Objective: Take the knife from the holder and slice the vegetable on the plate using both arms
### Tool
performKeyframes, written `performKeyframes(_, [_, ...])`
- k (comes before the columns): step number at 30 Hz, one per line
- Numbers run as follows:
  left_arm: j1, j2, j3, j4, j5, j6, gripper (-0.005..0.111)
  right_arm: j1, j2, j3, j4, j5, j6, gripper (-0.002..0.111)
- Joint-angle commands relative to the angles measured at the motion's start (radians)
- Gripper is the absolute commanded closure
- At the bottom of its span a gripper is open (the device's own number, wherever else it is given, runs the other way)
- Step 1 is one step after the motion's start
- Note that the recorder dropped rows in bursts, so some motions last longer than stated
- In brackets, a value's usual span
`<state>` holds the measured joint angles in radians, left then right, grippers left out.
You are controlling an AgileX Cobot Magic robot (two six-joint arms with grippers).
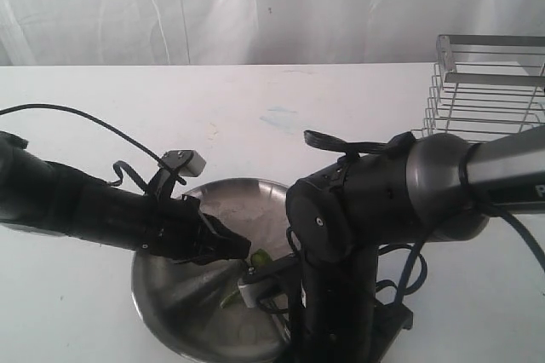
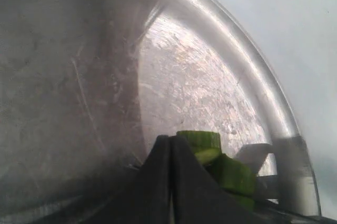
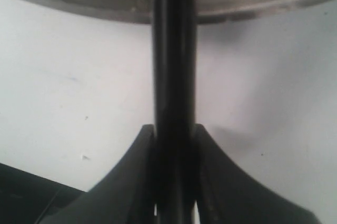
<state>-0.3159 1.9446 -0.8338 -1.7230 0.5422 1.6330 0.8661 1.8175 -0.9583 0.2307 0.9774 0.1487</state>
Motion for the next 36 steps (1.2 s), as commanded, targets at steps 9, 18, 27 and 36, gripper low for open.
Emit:
performKeyframes(9, [-0.005, 0.019, 0.036, -0.021, -0.025, -0.013, 0.107, 0.002, -0.001, 0.005, 0.094, 0.055, -0.011, 0.108])
performKeyframes(18, [-0.005, 0.011, 0.023, -0.021, -0.016, -0.04, 0.107, 0.01, 0.009, 0.005, 0.106, 0.021, -0.006, 0.108])
performKeyframes(27, [0.058, -0.219, 0.018, -0.021, -0.048, -0.06, 0.107, 0.01, 0.009, 0.005, 0.106, 0.026, -0.013, 0.108])
performKeyframes(36, [0.065, -0.311, 0.018, -0.021, -0.079, -0.061, 0.107, 0.01, 0.011, -0.093, 0.089, 0.198, -0.065, 0.108])
